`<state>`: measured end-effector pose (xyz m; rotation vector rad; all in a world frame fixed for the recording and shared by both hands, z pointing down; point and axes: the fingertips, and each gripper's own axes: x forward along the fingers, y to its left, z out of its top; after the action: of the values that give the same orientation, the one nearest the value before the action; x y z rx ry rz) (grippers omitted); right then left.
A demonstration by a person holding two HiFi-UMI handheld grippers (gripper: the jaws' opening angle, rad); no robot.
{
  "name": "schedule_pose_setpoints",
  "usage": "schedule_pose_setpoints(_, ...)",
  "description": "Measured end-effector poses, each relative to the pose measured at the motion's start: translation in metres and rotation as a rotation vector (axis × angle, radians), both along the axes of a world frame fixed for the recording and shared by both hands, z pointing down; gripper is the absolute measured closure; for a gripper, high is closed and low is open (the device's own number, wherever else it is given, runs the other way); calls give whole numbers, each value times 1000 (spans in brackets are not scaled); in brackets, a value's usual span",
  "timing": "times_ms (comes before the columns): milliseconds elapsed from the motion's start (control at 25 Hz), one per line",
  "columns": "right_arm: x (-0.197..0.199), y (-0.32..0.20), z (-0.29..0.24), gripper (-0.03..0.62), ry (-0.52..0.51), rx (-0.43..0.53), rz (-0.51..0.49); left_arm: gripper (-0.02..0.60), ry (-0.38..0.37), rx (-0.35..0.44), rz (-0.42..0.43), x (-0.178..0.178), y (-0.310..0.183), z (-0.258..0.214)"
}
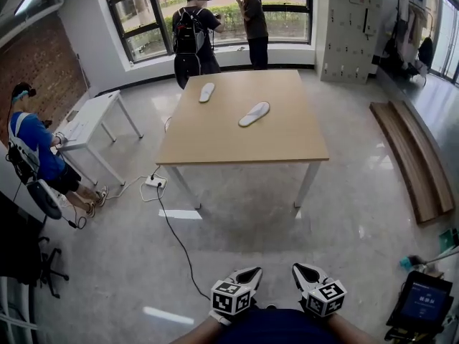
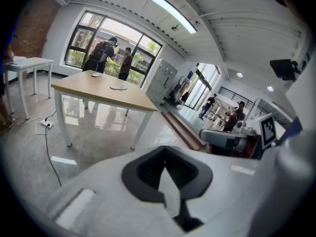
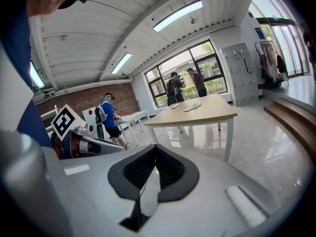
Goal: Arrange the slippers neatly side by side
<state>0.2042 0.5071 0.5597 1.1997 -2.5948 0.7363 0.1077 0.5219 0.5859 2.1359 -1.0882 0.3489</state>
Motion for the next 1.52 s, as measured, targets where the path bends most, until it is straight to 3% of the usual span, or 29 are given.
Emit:
schedule_pose_setpoints(360, -24, -55, 7, 585, 27, -5, 42, 578, 18, -4, 65, -25, -65, -4)
schedule_pose_setpoints(840, -88, -113, 2, 585, 63, -21, 42, 578, 58, -25, 68, -84, -125, -2)
schedule_pose_setpoints(1160, -129, -133, 9, 585, 94, -26, 14, 578, 71, -43, 48, -127, -146, 8)
schedule_pose_setpoints(1520, -146, -144, 18, 585, 91, -63, 0, 578, 81, -72, 33, -140, -153, 17)
